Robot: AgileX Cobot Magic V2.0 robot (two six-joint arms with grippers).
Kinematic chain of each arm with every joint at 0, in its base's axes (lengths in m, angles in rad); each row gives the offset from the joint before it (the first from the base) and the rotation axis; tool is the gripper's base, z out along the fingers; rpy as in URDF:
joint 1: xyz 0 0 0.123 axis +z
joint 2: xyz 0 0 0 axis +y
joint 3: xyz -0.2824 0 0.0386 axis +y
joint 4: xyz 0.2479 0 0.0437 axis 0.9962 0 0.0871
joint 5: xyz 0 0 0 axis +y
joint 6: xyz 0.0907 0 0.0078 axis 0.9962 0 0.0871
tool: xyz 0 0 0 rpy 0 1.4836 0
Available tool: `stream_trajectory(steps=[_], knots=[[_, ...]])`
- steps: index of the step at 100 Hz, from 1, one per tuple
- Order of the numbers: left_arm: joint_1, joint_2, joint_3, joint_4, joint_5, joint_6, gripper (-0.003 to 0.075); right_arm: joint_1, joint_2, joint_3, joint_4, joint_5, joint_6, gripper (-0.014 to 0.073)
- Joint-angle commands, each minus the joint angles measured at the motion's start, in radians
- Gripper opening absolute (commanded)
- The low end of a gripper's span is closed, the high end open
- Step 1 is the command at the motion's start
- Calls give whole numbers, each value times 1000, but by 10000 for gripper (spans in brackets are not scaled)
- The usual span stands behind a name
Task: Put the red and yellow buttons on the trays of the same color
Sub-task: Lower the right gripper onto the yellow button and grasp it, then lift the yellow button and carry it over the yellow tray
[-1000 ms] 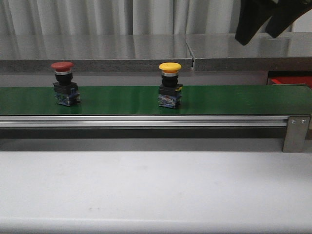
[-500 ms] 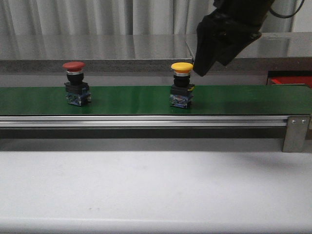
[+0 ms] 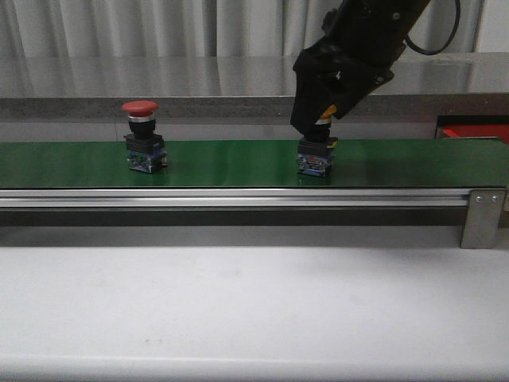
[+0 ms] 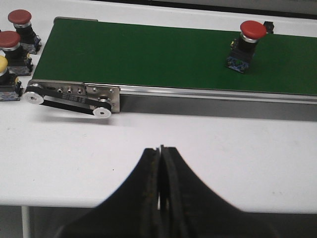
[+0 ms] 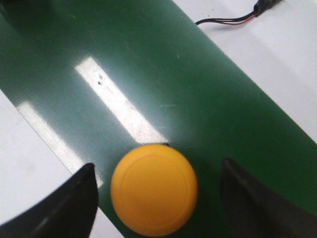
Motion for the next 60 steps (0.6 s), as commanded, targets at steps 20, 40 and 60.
stream_trajectory(steps=[20, 40, 60], knots=[[2, 4, -25, -12, -66, -9, -20, 3, -45, -32, 26, -55, 11, 105], [2, 4, -25, -12, -66, -9, -20, -7, -85, -32, -42, -75, 174, 82], [2, 4, -25, -12, -66, -9, -20, -49, -146, -23, -224, -67, 444, 82]])
